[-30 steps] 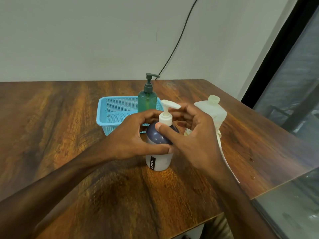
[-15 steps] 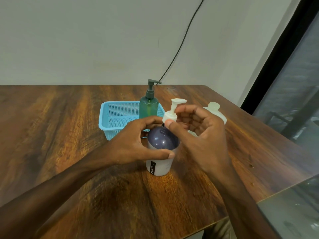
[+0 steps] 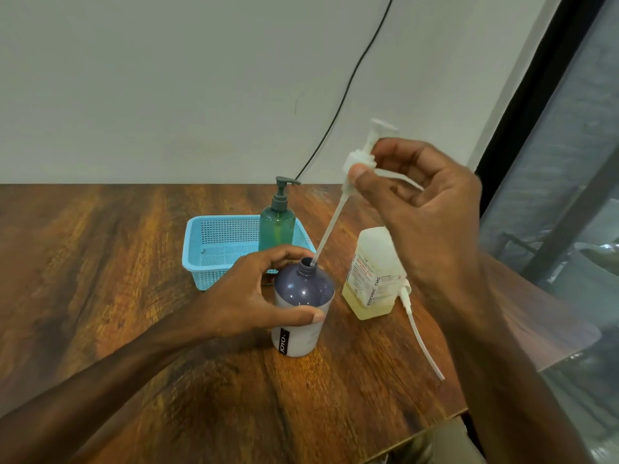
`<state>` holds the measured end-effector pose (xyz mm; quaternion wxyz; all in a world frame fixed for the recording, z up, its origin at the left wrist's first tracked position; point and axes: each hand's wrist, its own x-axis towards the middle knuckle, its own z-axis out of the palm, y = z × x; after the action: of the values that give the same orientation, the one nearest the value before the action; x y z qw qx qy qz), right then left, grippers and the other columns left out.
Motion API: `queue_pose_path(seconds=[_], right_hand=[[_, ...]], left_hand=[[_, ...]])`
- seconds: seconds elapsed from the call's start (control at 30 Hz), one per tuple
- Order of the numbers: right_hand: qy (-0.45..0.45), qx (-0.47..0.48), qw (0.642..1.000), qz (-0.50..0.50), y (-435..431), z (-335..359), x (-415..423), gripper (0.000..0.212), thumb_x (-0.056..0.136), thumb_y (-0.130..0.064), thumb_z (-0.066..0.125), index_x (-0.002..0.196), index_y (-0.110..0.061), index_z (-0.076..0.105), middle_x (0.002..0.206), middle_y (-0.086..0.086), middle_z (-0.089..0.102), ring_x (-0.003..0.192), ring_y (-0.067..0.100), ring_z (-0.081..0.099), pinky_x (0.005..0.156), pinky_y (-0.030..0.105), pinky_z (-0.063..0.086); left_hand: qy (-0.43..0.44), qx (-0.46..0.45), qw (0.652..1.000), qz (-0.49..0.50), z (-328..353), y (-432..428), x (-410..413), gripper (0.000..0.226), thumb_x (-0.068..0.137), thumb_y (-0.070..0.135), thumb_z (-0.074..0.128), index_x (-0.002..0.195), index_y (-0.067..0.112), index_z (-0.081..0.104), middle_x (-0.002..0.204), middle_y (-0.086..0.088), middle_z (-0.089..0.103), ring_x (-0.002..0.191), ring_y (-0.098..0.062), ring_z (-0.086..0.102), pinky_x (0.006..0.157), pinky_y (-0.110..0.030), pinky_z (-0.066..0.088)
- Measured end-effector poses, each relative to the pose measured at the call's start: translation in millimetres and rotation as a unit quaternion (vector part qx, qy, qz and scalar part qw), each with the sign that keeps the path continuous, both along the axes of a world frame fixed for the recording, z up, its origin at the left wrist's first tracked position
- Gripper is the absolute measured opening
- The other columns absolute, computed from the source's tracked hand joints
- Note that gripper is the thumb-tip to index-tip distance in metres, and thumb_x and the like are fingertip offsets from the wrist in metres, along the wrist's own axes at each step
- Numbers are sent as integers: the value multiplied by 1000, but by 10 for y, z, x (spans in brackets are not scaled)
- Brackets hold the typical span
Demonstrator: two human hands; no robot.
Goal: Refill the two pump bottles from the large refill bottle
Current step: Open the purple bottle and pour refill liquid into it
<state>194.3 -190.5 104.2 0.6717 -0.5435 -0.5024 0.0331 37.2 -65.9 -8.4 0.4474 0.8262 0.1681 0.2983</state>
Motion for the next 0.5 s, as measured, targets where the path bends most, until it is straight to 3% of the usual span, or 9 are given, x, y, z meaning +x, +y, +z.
queue_pose_path(seconds=[0.23, 0.37, 0.43, 0.5], right_hand=[[-76, 0, 993, -85, -5, 293, 152, 28, 87, -33, 79, 111, -20, 73, 101, -9, 76, 86, 11, 76, 75, 34, 64], [-128, -116, 978, -113, 8, 182, 260, 27, 87, -38, 76, 111, -25, 75, 96, -15, 74, 78, 1, 73, 71, 26, 63], [-153, -194, 963, -108, 30, 19, 287, 26, 88, -38, 75, 112, -27, 75, 95, -20, 71, 78, -6, 68, 61, 14, 56], [-178, -265, 943, -99, 52, -183, 274, 26, 91, -40, 72, 115, -31, 75, 102, -21, 71, 78, -4, 66, 56, 11, 45]], left_hand=[[7, -3, 1000, -11, 1, 14, -13, 68, 65, 39, 91, 125, 41, 58, 126, 30, 62, 119, 5, 60, 88, -15, 55], [10, 3, 1000, -14, 28, 29, -29, 71, 64, 39, 91, 128, 35, 60, 125, 26, 64, 118, 1, 63, 89, -20, 58], [14, 10, 1000, -6, 32, 35, -39, 71, 63, 40, 92, 127, 36, 61, 124, 26, 65, 118, 0, 63, 89, -23, 59], [15, 21, 1000, -1, 32, 39, -46, 72, 64, 40, 93, 128, 35, 60, 125, 26, 65, 118, -1, 64, 90, -24, 59]])
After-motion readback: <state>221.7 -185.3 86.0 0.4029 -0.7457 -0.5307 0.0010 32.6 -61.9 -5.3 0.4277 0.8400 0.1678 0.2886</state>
